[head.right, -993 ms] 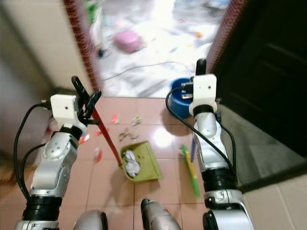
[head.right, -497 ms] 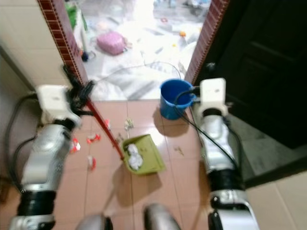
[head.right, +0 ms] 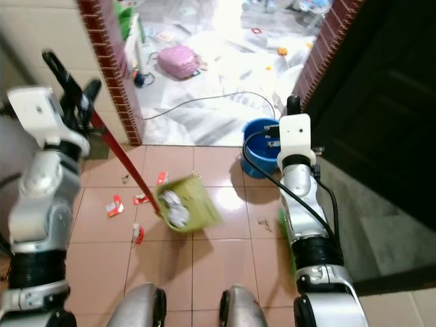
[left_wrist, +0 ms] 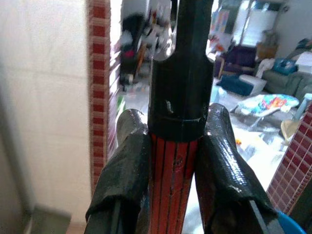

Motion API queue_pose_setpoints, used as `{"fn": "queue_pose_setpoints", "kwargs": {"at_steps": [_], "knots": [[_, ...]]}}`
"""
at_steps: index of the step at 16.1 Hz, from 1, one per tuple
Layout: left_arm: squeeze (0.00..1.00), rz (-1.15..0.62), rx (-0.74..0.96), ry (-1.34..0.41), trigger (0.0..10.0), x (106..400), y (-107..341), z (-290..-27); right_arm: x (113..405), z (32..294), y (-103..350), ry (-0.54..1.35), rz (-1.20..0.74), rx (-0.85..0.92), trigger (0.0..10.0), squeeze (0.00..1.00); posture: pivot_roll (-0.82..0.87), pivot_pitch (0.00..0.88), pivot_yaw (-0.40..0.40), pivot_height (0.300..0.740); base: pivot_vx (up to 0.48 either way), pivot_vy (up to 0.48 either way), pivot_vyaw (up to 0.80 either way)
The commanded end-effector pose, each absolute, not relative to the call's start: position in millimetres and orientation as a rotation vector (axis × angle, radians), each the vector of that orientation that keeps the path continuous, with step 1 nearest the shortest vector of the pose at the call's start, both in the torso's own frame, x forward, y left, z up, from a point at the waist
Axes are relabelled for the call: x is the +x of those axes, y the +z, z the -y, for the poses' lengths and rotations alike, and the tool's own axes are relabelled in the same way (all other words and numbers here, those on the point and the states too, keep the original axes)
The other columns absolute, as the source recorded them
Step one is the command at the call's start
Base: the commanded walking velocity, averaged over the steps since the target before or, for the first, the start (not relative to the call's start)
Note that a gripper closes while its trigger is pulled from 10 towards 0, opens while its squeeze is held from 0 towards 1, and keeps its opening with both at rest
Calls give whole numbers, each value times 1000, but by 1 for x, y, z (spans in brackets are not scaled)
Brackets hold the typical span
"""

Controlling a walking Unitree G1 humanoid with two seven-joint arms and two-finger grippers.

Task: Sweep floor

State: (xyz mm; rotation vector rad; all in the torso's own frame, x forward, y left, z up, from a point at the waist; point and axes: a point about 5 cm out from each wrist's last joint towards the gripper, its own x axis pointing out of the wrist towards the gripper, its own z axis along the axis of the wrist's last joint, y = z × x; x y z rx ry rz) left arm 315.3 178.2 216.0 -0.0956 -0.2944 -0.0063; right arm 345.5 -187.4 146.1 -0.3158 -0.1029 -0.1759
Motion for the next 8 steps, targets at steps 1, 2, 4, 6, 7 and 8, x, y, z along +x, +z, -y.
{"fn": "queue_pose_setpoints", "kwargs": {"at_steps": [1, 2, 4, 6, 7, 8], "knots": [[0, 417, -126, -40, 10000, 311, 246, -171, 345, 197, 147, -210, 99, -356, 10000, 0, -21, 98, -53, 740, 285, 0, 0], [0, 454, -134, -36, 10000, 312, 259, -172, 346, 198, 146, -211, 96, -358, 10000, 0, -18, 97, -55, 740, 289, 0, 0], [0, 499, -139, -45, 10000, 313, 274, -173, 347, 196, 145, -208, 93, -359, 10000, 0, -15, 92, -55, 740, 307, 0, 0], [0, 523, -145, -36, 10000, 314, 283, -175, 348, 194, 143, -205, 85, -358, 10000, 0, -13, 89, -55, 740, 296, 0, -503], [0, 537, -149, -30, 10000, 313, 287, -176, 348, 193, 142, -203, 83, -358, 10000, 0, -12, 89, -54, 740, 259, 0, -575], [0, 553, -151, -24, 10000, 313, 293, -177, 347, 193, 140, -202, 80, -356, 10000, 0, -13, 88, -53, 740, 259, 0, -575]]}}
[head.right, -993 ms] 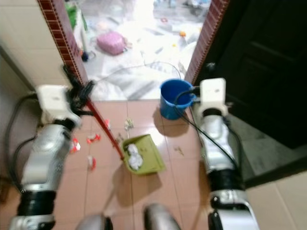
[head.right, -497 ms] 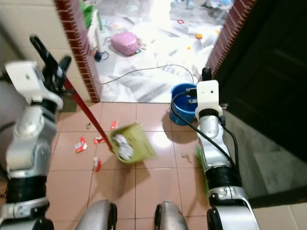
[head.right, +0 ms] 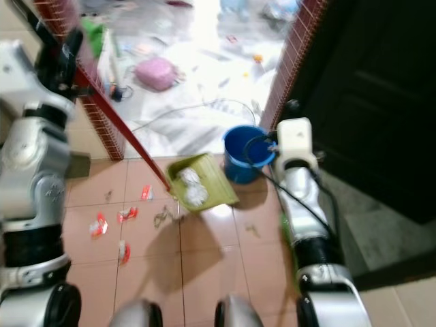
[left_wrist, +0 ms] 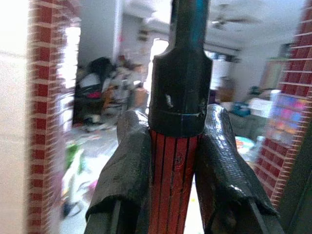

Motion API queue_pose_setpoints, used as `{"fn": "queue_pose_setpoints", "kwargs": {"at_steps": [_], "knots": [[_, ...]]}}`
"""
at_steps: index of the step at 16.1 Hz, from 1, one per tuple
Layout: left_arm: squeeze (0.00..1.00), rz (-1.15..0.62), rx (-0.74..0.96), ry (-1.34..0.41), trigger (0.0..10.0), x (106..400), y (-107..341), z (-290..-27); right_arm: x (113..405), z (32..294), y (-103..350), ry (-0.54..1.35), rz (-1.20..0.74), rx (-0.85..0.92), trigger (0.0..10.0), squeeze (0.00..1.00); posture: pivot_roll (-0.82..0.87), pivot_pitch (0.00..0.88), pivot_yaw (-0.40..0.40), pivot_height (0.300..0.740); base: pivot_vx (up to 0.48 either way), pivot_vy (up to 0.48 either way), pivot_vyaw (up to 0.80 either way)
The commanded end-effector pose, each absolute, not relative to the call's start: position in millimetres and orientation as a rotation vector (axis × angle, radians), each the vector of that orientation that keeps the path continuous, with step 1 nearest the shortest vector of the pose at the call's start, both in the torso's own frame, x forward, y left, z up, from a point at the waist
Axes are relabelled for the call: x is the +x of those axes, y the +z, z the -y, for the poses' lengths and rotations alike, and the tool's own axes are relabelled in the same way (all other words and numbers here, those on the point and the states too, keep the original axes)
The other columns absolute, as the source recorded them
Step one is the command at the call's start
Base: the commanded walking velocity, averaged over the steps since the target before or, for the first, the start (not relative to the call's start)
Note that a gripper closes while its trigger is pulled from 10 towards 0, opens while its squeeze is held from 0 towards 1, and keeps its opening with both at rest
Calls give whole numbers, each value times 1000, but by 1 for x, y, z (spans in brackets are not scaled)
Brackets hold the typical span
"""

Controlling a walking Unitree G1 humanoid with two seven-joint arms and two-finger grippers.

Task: Sweep floor

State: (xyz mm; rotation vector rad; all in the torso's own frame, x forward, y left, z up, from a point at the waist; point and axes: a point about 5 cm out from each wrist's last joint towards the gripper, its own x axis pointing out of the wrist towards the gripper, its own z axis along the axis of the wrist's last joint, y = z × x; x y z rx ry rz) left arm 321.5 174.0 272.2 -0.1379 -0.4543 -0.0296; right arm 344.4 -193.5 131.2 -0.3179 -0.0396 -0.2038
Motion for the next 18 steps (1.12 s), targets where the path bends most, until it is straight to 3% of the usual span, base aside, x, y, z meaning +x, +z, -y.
{"fn": "queue_pose_setpoints", "kwargs": {"at_steps": [1, 6, 18], "knots": [[0, 559, -151, -22, 10000, 313, 296, -178, 347, 193, 139, -201, 78, -356, 10000, 0, -13, 90, -52, 740, 262, 0, -569], [0, 580, -158, -23, 10000, 317, 305, -176, 348, 190, 136, -192, 75, -343, 10000, 0, -14, 98, -47, 740, 304, 0, -521], [0, 626, -163, -13, 10000, 321, 315, -174, 343, 182, 127, -151, 60, -343, 10000, 0, -15, 106, -48, 740, 399, 0, 0]]}}
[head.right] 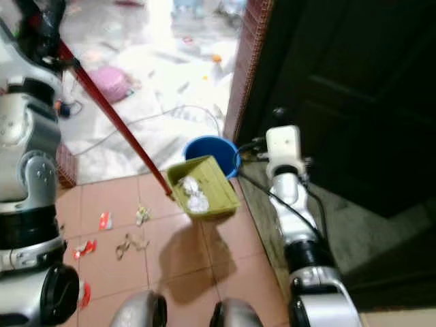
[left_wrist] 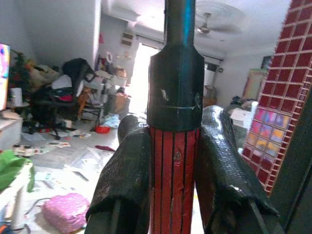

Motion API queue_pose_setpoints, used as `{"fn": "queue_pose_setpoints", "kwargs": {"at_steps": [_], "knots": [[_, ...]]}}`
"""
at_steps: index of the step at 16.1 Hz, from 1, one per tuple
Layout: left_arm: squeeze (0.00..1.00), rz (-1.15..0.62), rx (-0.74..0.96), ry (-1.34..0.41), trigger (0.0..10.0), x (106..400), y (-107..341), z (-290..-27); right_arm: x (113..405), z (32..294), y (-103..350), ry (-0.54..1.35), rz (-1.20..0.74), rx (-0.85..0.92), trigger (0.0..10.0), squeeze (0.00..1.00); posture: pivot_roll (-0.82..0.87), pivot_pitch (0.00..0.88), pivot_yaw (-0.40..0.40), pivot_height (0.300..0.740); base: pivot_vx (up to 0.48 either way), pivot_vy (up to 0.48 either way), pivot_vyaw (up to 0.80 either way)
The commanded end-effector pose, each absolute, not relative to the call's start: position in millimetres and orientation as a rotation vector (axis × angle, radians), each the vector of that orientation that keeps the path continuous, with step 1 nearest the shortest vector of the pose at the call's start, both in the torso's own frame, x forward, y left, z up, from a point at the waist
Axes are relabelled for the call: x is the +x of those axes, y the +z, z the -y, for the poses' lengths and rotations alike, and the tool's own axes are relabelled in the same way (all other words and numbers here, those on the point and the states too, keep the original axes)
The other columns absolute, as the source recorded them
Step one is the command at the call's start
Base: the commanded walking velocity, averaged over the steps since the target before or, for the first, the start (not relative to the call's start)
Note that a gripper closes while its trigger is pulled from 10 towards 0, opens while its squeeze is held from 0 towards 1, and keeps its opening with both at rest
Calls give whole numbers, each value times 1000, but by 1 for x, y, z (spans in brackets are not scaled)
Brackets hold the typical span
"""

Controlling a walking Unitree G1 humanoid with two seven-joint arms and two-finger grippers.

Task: Sweep floor

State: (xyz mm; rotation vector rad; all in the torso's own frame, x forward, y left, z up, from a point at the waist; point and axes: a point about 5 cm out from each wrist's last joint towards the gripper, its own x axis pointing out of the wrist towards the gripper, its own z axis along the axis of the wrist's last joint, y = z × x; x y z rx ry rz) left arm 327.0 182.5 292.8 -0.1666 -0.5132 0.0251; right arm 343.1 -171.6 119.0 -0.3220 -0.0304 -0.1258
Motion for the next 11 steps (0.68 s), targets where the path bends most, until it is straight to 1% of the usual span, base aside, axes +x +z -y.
{"fn": "queue_pose_setpoints", "kwargs": {"at_steps": [1, 8, 11], "knots": [[0, 624, -162, -8, 10000, 321, 315, -174, 342, 181, 124, -148, 53, -341, 10000, 0, -15, 106, -47, 740, 450, 0, 0], [0, 643, -106, 36, 10000, 323, 317, -179, 342, 180, 123, -141, 49, -338, 10000, 0, -14, 106, -46, 740, 440, 0, 0], [0, 661, -48, 54, 10000, 323, 319, -181, 342, 180, 123, -138, 48, -340, 10000, 0, -17, 108, -49, 740, 437, 0, 0]]}}
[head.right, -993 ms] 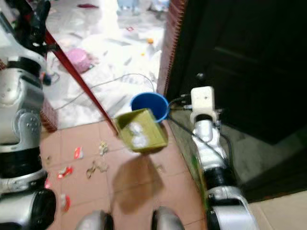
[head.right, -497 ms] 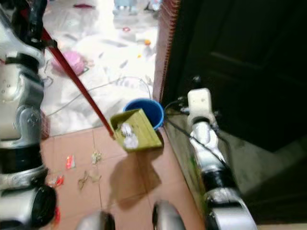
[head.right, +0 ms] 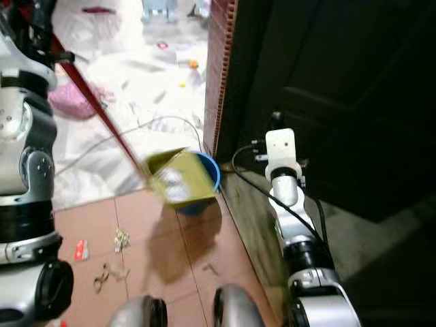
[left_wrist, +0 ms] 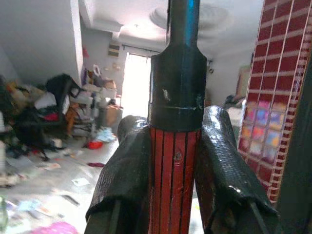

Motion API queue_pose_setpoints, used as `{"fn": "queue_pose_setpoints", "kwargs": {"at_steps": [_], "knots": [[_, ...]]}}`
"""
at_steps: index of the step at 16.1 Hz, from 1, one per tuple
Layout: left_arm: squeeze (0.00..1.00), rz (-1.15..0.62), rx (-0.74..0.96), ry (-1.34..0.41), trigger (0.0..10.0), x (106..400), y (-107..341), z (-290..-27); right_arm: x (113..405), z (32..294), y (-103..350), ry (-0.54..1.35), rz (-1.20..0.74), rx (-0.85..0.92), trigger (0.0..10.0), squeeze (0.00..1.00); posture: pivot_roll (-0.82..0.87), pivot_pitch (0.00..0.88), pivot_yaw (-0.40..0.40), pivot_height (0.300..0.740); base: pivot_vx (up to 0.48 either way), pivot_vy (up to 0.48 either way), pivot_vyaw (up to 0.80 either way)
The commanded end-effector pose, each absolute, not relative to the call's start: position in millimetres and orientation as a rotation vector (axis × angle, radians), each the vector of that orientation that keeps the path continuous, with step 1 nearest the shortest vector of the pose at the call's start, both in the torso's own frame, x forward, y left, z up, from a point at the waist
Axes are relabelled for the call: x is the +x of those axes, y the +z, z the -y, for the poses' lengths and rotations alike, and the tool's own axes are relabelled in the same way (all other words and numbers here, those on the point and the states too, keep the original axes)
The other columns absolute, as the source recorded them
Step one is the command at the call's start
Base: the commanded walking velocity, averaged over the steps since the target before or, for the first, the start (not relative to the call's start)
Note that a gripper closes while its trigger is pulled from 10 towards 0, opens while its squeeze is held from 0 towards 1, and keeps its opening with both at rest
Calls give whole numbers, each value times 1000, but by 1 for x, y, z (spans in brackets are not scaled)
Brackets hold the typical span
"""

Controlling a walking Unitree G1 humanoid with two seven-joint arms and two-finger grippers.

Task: Sweep floor

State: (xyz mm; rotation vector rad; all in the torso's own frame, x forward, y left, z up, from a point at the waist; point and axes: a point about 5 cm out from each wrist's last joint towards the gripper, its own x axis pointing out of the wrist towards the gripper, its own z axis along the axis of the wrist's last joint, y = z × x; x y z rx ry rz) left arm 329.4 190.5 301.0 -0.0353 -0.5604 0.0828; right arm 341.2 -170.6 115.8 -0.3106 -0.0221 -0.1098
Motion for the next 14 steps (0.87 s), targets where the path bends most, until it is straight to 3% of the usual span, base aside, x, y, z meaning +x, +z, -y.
{"fn": "queue_pose_setpoints", "kwargs": {"at_steps": [1, 5, 11, 14], "knots": [[0, 665, -33, 55, 10000, 323, 319, -181, 342, 180, 122, -137, 47, -340, 10000, 0, -17, 108, -49, 740, 431, 0, 0], [0, 686, 74, 68, 10000, 323, 319, -181, 341, 180, 121, -133, 43, -342, 10000, 0, -19, 105, -51, 740, 392, 0, 0], [0, 714, 197, 0, 10000, 322, 310, -165, 342, 181, 121, -129, 40, -347, 10000, 0, -19, 100, -56, 740, 0, 0, 0], [0, 737, 224, -114, 10000, 319, 303, -142, 343, 181, 123, -126, 47, -345, 10000, 0, -13, 102, -65, 740, 0, 0, 0]]}}
